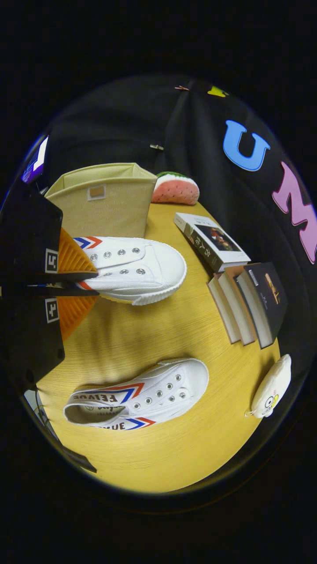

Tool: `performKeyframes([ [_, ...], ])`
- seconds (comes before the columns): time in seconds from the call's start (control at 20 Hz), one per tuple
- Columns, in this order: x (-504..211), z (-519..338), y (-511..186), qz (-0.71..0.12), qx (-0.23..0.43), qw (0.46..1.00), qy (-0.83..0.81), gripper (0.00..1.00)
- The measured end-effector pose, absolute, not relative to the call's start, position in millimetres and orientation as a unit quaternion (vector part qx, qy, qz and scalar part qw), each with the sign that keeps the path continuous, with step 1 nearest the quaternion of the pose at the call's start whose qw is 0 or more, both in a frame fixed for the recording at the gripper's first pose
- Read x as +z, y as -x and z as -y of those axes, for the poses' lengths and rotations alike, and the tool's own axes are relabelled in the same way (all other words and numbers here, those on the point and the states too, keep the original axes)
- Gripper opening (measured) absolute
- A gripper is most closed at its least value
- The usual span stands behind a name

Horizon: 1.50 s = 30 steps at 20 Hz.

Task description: Open the storage box then place both shoes into the box .Put the left shoe in first, then the right shoe, with the right side of both shoes facing outward in a uniform manner.

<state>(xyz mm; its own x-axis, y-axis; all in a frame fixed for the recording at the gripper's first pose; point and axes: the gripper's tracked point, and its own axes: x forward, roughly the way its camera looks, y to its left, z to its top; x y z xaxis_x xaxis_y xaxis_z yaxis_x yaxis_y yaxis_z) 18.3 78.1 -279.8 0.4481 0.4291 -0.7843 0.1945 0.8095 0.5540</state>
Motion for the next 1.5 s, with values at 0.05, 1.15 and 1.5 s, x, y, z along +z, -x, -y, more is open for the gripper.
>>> performKeyframes([
  [0.05, -264.8, -79.9, -19.1, -0.513, 0.078, 0.799, -0.303, 0.06],
  [1.15, -174.0, -303.3, -25.8, -0.522, 0.166, 0.777, -0.312, 0.06],
  [1.5, -209.2, -347.7, -25.3, -0.550, 0.146, 0.765, -0.303, 0.06],
])
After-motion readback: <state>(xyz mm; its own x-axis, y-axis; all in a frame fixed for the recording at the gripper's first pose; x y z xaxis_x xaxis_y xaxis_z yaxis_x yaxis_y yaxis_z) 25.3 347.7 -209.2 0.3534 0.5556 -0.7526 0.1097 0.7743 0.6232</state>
